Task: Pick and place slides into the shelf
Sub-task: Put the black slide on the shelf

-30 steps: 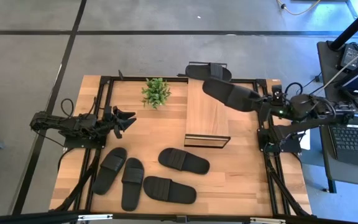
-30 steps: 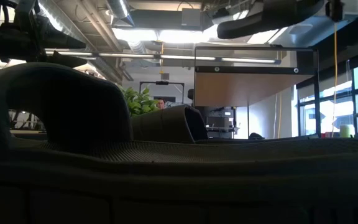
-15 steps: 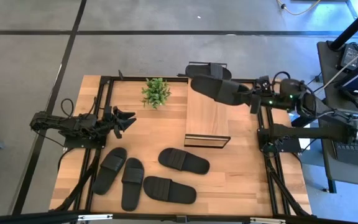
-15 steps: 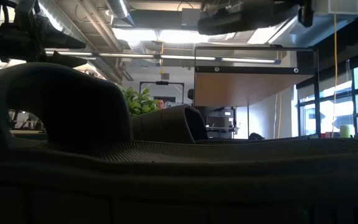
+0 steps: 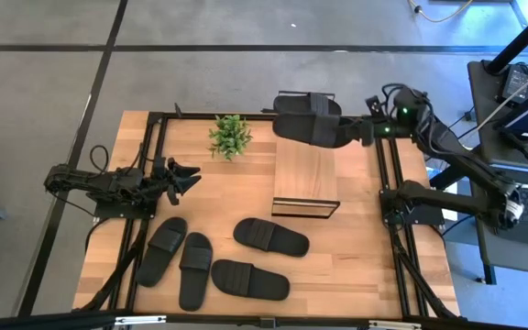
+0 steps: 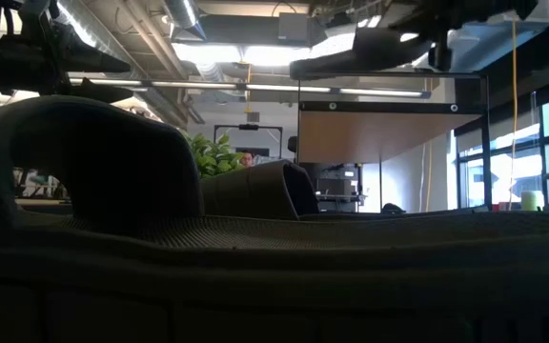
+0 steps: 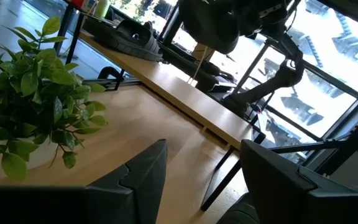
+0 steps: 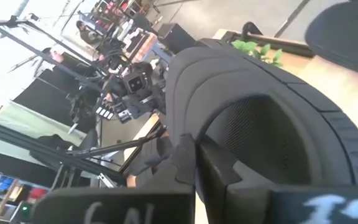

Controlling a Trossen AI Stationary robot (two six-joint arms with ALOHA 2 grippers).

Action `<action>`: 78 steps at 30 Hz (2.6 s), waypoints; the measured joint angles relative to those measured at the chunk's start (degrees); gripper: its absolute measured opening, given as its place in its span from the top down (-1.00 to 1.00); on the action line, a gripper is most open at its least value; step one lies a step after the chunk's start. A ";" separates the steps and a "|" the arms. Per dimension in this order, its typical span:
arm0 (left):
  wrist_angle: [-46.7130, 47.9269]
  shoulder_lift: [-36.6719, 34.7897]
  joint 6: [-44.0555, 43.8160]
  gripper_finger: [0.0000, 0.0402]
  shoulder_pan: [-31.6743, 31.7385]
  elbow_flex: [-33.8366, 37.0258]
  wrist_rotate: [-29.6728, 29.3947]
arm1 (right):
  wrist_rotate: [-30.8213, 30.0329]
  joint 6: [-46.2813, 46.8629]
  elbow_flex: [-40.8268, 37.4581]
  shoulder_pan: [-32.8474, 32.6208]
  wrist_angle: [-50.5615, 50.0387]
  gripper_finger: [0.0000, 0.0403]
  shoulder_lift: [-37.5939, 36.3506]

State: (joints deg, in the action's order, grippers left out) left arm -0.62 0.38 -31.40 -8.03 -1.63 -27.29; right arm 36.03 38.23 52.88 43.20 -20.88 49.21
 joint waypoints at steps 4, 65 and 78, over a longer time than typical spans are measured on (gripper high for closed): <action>0.00 0.00 0.02 0.03 0.00 0.02 -0.02 | 6.07 -1.14 0.00 4.86 0.45 0.97 3.15; 0.00 0.00 -0.13 0.03 0.01 0.00 -0.02 | 6.52 -15.94 0.01 14.07 -4.64 0.89 21.89; 0.00 0.00 -1.16 0.03 0.01 0.01 -0.02 | 6.85 -6.84 0.02 14.08 -5.65 0.89 21.88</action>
State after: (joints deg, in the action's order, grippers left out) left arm -0.62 0.38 -32.56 -8.02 -1.62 -27.31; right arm 42.88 31.39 52.90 57.28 -26.53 71.09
